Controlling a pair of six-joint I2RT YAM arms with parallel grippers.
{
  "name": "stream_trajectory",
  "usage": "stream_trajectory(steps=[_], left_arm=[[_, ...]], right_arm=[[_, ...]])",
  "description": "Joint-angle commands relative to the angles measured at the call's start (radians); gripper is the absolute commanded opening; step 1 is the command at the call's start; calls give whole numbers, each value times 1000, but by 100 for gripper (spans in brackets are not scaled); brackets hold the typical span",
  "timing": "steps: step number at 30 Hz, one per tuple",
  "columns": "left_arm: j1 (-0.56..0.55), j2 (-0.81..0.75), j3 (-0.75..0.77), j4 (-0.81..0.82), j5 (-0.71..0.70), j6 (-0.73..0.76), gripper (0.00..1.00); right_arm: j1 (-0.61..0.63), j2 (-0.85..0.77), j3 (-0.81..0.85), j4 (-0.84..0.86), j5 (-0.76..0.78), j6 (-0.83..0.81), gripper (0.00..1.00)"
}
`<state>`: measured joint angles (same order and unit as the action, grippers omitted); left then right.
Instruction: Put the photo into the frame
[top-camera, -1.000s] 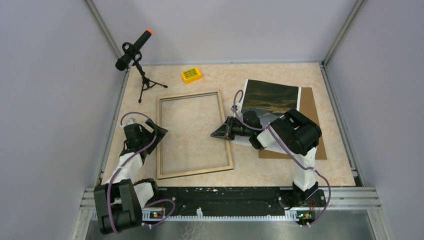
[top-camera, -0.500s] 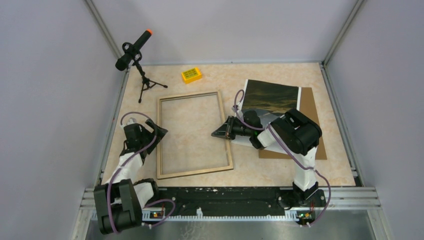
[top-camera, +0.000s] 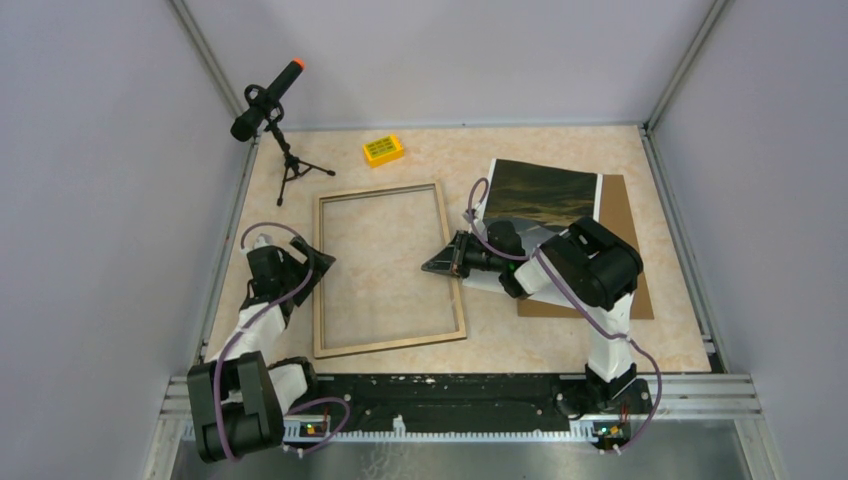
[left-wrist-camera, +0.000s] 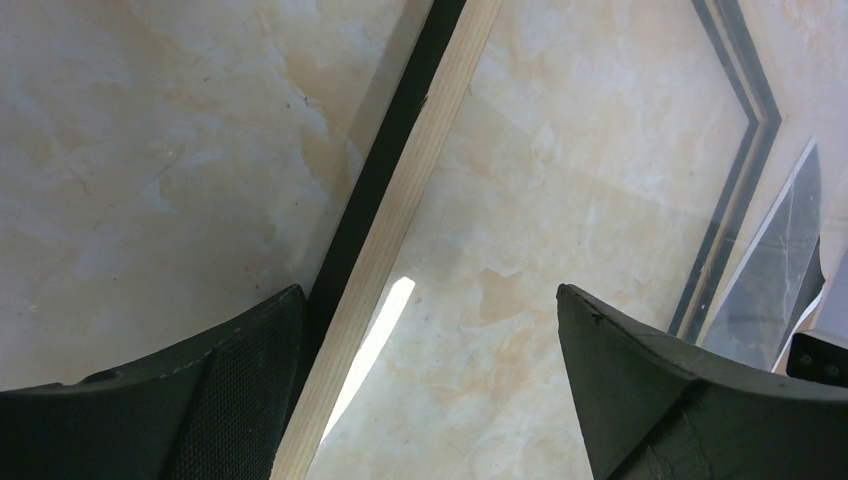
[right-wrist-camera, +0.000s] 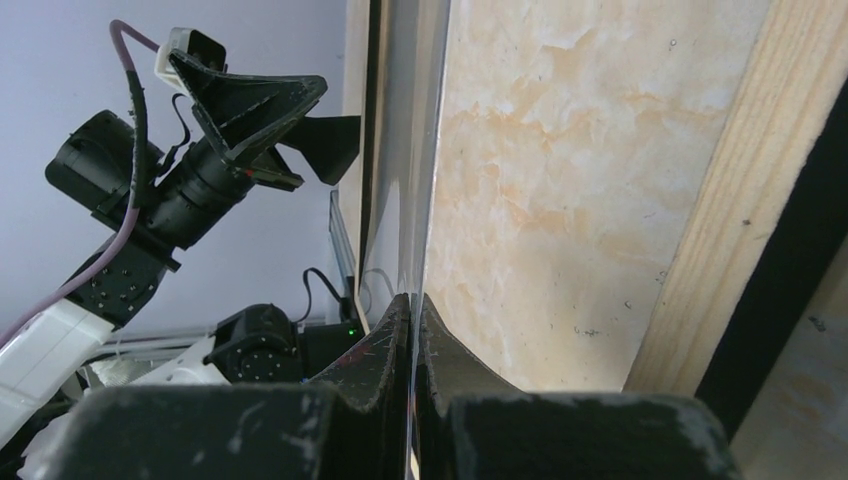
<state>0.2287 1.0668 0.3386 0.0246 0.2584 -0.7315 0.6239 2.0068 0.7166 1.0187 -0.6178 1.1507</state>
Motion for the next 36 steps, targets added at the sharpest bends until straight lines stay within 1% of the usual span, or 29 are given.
stream_trajectory(steps=[1,8,12,18,20,23,25,36], left_arm=[[2,14,-7,9,41,-7,98],[2,5,-9,1,70,-15,98],[2,-10,-13,-1,69,-15,98],[3,-13,-16,2,73,-14,98],[1,-12,-19,3,72,-15,98],[2,-14,-22,5,63,-13,98],[2,-12,-24,7,65,-14,98],[2,5,-32,28,77,-15,98]], right_arm=[[-1,12,38,87,6,-26,0],[10,38,36,137,1,-7,0],[24,41,43,144,5,-12,0],[28,51,30,184,14,23,0],[26,66,19,246,8,63,0],[17,114,12,399,-27,173,0],[12,136,19,444,-39,207,0],[11,136,22,467,-39,233,0]])
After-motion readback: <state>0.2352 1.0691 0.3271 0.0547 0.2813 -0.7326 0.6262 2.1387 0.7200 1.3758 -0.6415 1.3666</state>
